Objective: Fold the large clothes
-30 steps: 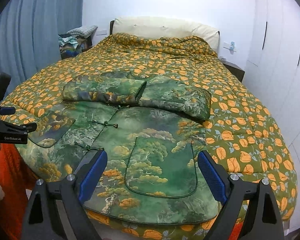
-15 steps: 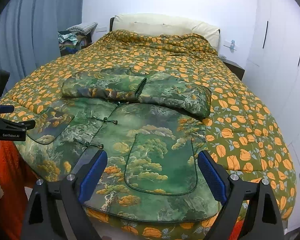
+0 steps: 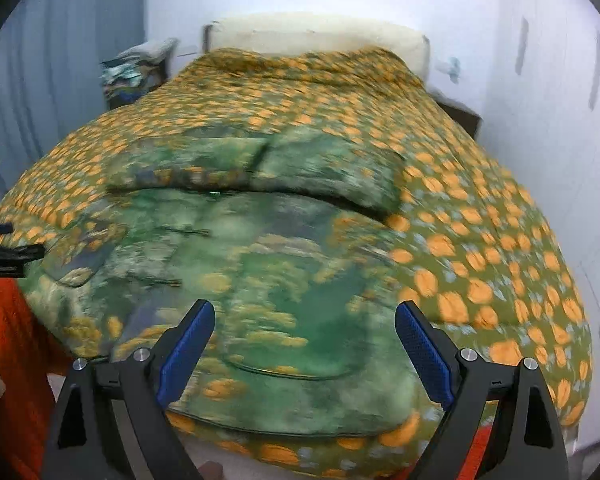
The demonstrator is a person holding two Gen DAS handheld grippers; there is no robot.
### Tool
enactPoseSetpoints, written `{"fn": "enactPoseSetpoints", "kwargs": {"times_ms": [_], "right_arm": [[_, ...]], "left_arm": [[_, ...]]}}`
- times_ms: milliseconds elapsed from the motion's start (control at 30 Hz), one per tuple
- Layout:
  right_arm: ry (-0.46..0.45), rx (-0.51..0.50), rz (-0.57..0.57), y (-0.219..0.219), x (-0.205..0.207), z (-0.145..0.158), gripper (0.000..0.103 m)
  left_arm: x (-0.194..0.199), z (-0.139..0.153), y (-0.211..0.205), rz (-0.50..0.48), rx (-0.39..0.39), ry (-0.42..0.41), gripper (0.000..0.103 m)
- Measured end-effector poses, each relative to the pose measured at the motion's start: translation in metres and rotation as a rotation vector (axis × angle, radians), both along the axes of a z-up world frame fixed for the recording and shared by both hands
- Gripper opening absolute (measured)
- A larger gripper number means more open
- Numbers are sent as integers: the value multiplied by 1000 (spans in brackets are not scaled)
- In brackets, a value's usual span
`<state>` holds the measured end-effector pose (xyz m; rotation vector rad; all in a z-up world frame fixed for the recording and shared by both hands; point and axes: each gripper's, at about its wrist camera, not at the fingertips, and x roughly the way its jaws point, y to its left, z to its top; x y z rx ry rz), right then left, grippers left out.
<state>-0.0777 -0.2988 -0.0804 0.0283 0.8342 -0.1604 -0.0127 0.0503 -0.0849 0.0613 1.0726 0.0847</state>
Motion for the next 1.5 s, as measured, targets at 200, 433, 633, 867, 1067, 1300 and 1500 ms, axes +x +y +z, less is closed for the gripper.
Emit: {"fn": "enactPoseSetpoints", "kwargs": {"times_ms": [200, 433, 633, 867, 1067, 1300, 1500], "right_arm": [[234, 37, -94, -62, 16, -35, 91], [178, -153, -73, -37, 14, -16, 91], [163, -207, -65, -28, 16, -10, 91], [169, -217, -68, -28, 18, -12, 91], [170, -224, -70, -28, 18, -12, 91], [175, -227, -66, -29, 19, -14, 91], [175, -229, -65, -29, 19, -14, 91]], "left_arm": [[10, -36, 45, 58, -118, 131, 102], [10, -33, 45, 107, -126, 112, 102], [14, -30, 45, 91, -87, 99, 102], [13, -36, 45, 88, -76, 116, 102], [13, -38, 46, 91, -67, 121, 102], [13, -40, 46, 90, -56, 127, 102], [12, -41, 46, 89, -52, 131, 102]]}}
